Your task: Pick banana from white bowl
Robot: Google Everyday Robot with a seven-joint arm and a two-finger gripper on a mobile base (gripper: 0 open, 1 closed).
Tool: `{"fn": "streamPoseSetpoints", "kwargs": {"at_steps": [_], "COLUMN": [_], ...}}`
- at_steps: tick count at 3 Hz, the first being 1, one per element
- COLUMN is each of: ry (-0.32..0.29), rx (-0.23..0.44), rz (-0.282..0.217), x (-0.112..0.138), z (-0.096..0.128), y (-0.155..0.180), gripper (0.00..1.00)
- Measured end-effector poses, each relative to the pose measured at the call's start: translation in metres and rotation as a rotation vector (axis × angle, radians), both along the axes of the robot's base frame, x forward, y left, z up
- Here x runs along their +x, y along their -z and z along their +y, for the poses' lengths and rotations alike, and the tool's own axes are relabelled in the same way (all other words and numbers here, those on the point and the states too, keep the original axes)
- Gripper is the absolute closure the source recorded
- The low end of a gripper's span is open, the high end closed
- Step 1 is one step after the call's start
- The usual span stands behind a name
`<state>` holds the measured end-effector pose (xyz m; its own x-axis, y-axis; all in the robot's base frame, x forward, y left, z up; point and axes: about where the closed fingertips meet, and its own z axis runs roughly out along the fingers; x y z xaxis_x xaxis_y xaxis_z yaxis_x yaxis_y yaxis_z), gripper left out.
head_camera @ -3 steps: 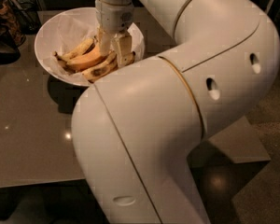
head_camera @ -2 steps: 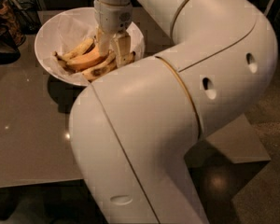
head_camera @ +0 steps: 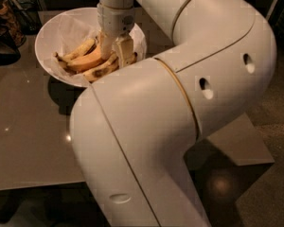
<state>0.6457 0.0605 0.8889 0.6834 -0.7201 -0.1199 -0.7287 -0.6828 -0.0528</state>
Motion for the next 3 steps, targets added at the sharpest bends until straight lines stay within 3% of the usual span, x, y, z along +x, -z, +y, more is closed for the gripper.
{"fn": "streamPoseSetpoints", "kwargs": {"at_steps": [1, 3], "ry": [0.005, 0.002], "rx": [0.002, -0.018], "rz": [0.011, -0.005], "x": [-0.0006, -0.0028], "z": [-0.0011, 0.0014], "y": [0.0031, 0.0028], "gripper": [0.48, 0.9]}}
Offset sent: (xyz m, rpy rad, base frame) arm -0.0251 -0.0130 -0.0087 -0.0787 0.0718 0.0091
